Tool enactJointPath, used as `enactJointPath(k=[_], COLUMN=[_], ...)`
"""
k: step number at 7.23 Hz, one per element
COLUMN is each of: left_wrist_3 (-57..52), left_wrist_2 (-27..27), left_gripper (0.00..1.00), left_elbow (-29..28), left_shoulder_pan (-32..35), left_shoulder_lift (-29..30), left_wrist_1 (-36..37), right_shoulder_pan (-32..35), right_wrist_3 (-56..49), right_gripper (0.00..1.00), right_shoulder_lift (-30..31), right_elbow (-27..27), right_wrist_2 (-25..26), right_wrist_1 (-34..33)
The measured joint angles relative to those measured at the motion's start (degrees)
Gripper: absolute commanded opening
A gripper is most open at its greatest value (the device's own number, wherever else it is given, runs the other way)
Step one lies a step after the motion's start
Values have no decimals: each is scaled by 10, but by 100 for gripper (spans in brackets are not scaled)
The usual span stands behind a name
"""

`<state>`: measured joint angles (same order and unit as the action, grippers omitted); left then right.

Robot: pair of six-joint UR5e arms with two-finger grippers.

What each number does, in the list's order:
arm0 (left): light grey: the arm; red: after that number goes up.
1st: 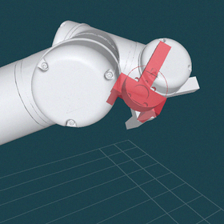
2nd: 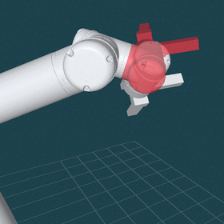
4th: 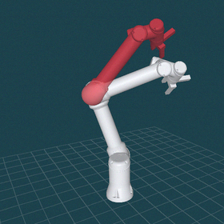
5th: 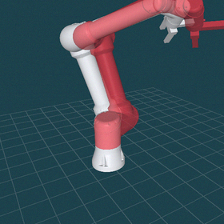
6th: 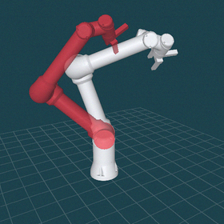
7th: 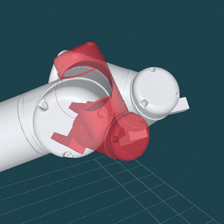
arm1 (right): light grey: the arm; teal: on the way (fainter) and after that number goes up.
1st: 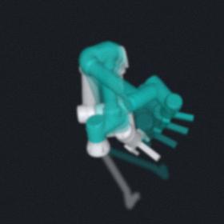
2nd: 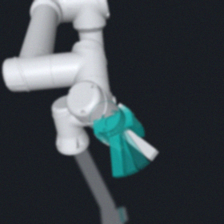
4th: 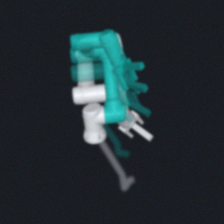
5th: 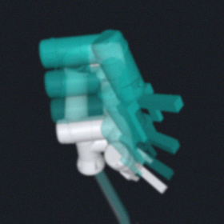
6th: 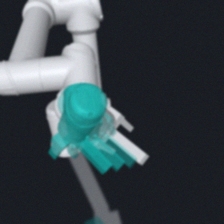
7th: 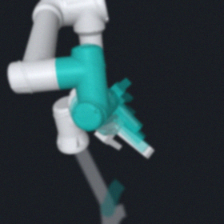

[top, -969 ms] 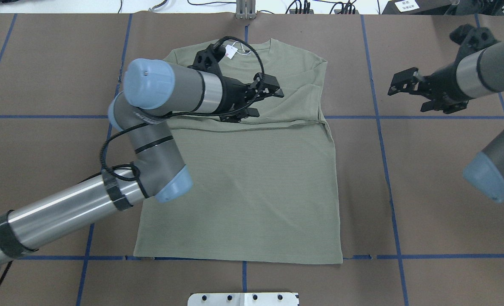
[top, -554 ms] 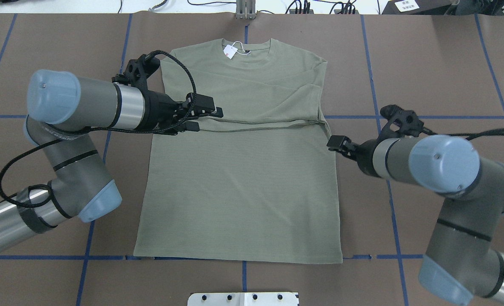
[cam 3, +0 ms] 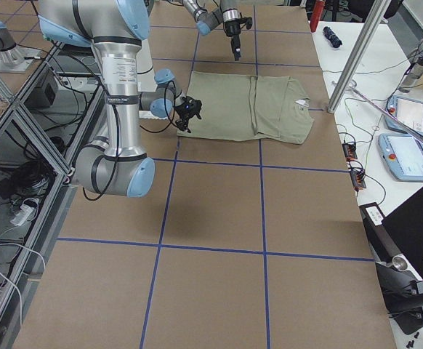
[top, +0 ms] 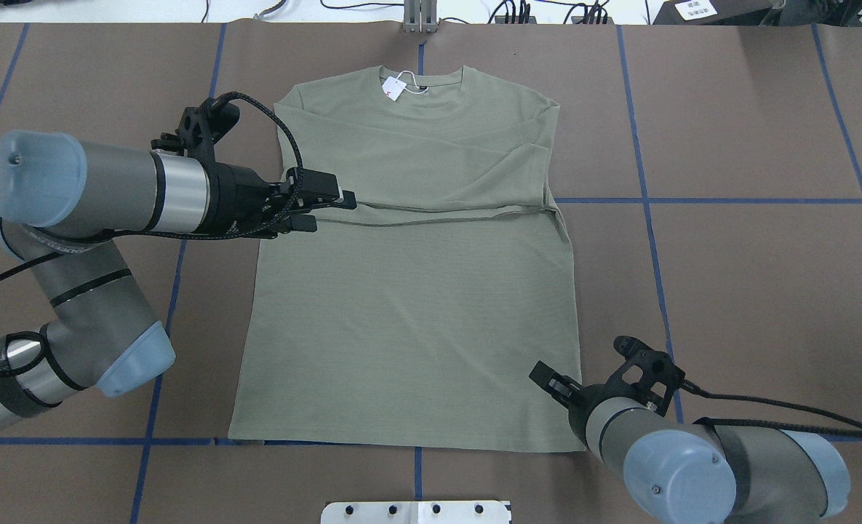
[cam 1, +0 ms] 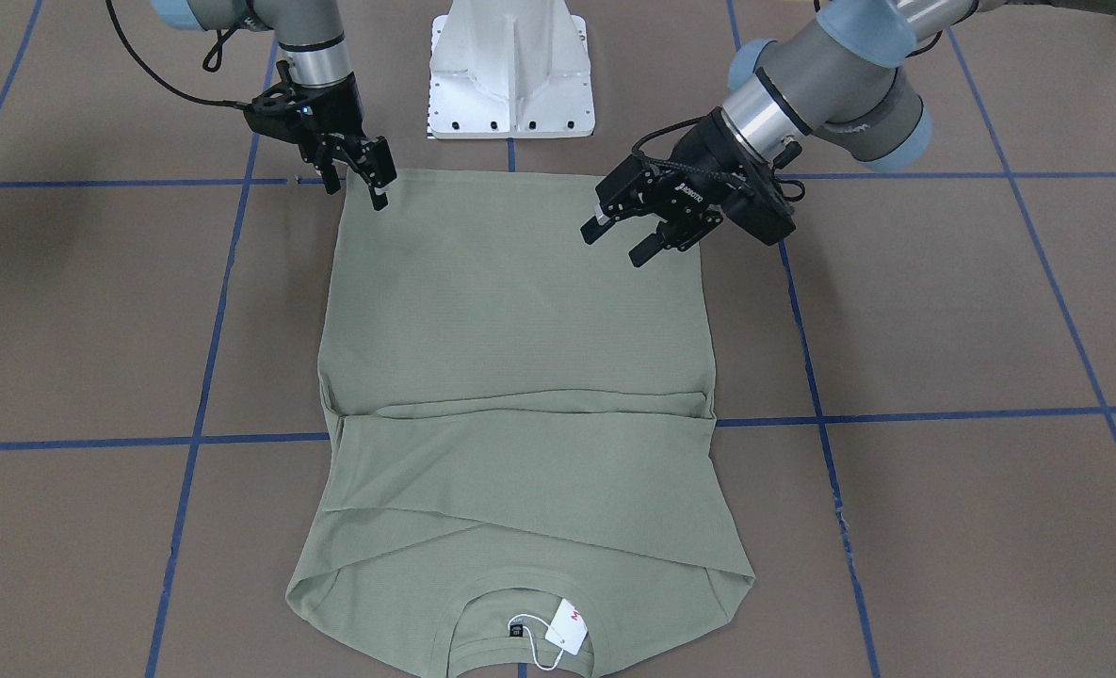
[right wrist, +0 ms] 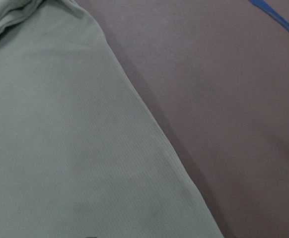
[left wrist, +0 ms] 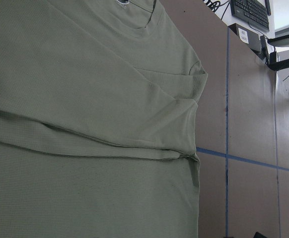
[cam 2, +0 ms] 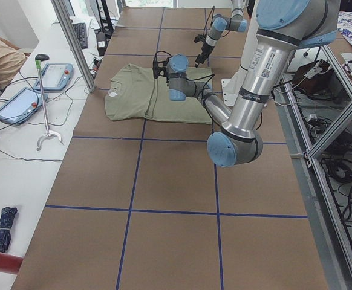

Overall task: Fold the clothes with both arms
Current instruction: 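Release the sleeve with the left gripper while the right gripper moves toward the hem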

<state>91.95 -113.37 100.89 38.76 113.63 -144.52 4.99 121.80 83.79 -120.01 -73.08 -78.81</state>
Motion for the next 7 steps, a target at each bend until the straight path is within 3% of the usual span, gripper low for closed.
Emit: enactJointPath(k=[1,5,6,7], left_wrist_3=[0,0,0,0], left_wrist_2=[1,2,2,2], left_gripper=[86,86,86,87], left_elbow=[-1,-1,-1,-1], left_shoulder_pan=[0,1,1,1], left_shoulder_lift=[0,0,0,0], left_wrist_1=[-1,-1,-1,-1], right_shoulder_pan=[-22,-53,-53,-54], right_wrist_3=[33,69,69,69], right_gripper=[90,64,52,29], right_shoulder_lift=[1,5,11,15], right_elbow=[-3,-6,-6,-6], right_wrist_2=[4,6,5,5], right_wrist_1=[-16,-38,-39,-39])
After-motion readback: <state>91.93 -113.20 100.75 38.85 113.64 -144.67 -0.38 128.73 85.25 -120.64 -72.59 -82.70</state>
